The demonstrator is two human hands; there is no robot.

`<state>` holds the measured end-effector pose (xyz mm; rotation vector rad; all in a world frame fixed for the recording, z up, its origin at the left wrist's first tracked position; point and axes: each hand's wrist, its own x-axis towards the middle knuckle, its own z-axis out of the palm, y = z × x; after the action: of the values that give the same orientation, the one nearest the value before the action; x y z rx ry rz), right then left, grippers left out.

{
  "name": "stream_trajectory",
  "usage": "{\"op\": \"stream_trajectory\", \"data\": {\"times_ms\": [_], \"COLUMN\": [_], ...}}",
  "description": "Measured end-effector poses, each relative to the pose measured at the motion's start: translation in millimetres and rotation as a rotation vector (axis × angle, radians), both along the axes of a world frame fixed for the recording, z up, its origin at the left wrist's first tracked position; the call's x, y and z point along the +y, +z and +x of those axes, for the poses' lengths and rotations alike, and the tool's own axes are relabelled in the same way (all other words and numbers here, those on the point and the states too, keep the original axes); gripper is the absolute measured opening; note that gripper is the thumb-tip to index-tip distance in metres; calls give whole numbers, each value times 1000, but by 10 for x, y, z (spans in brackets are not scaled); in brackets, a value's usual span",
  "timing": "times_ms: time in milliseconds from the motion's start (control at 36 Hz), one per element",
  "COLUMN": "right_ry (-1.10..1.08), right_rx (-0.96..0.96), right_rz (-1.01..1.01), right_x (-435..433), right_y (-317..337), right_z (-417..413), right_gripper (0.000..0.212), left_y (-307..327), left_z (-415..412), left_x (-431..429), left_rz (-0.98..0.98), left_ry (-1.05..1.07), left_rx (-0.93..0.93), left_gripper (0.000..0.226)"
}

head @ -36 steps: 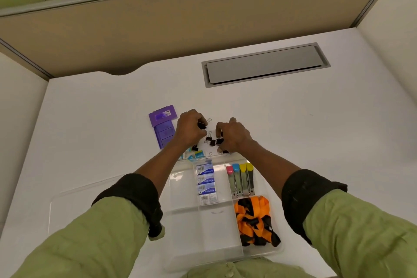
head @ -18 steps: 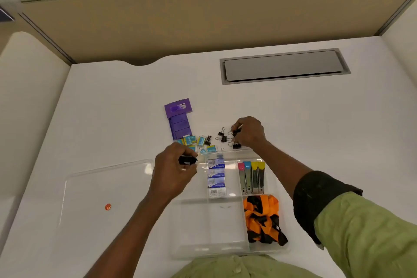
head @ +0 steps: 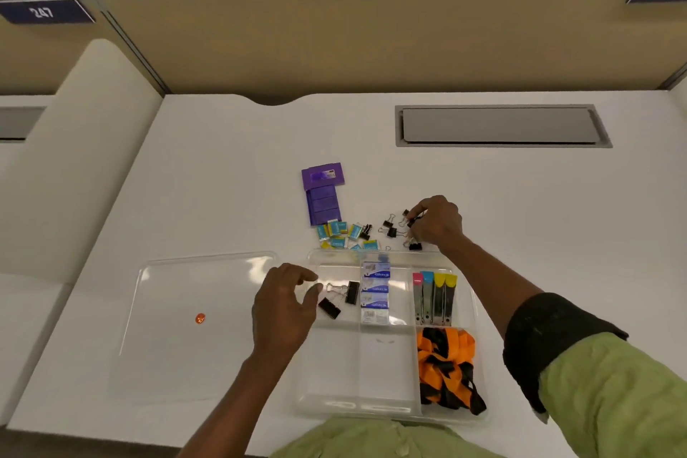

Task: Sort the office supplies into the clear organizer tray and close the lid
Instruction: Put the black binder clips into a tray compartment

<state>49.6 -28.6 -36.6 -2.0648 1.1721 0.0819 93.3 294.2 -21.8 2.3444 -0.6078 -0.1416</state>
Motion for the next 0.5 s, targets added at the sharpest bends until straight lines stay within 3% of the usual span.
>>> {"op": "stream_trajectory", "data": {"times_ms": [139,250,500], "right_ry": [39,175,502], "right_rx": [-110,-219,-171], "right_rz": [-38,-48,45], "right_x": [94,503,1655], "right_y": [233,580,544], "right_z": [-95,-190,-282], "right_gripper": [27,30,34], "left_y": [-113,-181,-271], "left_z": [-8,-2,-70], "left_x": [39,49,90], "left_rz": [1,-32,-94], "left_ry": [195,268,296], "left_rx": [124,242,291], "left_gripper": [27,14,15]}}
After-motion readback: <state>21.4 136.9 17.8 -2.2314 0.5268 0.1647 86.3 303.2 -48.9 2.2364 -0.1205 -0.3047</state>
